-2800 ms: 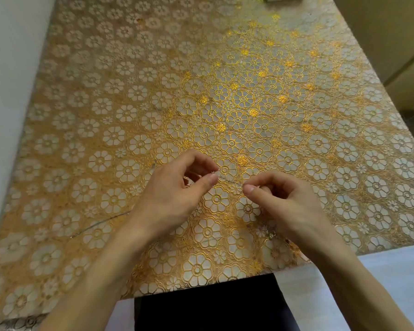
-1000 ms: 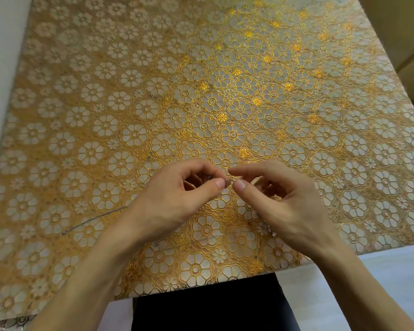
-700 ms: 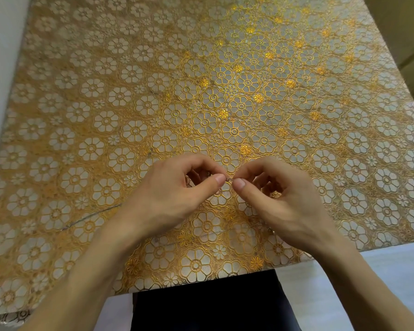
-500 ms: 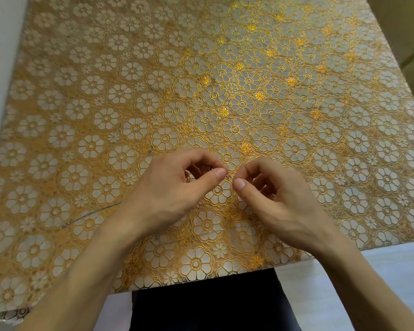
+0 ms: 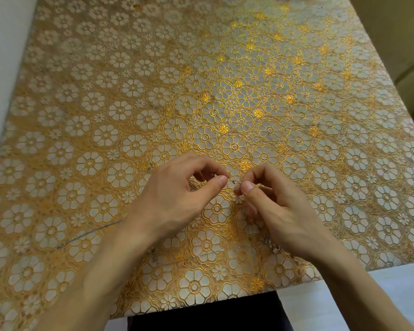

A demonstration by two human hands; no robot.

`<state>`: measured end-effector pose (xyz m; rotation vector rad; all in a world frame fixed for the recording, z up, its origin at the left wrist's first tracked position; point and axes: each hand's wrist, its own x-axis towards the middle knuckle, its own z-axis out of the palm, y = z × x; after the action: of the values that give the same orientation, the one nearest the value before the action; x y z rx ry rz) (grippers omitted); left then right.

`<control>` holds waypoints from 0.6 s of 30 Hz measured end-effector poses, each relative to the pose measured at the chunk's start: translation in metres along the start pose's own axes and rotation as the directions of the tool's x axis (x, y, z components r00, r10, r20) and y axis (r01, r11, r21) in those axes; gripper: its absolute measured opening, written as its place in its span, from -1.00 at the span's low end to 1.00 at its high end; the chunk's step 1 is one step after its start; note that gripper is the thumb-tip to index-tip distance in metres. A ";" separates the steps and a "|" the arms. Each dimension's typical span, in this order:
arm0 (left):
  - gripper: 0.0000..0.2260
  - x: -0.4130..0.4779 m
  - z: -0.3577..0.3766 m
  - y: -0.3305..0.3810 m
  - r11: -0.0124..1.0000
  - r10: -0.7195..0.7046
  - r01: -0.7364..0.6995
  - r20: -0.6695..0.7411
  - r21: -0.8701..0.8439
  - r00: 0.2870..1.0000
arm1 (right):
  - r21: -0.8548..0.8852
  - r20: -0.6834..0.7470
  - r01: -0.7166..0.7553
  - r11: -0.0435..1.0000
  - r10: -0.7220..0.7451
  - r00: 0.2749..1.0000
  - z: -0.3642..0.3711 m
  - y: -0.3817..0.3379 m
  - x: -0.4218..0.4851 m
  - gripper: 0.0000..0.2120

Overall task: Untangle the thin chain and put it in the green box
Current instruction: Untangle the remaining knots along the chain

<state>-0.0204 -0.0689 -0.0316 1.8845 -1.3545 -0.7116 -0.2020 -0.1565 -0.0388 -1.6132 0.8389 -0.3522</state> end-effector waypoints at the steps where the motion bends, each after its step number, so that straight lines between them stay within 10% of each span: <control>1: -0.95 0.001 0.001 -0.002 0.999 0.014 -0.013 -0.010 0.039 1.000 | -0.025 -0.014 0.010 1.000 -0.011 1.000 0.000 0.001 0.001 -0.87; 11: -0.88 0.005 0.003 -0.003 0.985 0.112 -0.105 -0.043 0.134 0.993 | 0.066 -0.167 -0.072 0.995 0.082 0.983 -0.001 0.009 0.008 -0.91; 18: -0.95 0.001 -0.001 0.007 0.988 -0.047 0.050 0.020 -0.145 0.999 | -0.119 -0.162 0.000 0.993 -0.020 0.987 -0.005 0.004 0.000 -0.97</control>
<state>-0.0230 -0.0714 -0.0257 1.8048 -1.2360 -0.8293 -0.2064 -0.1607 -0.0416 -1.7158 0.9921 -0.4538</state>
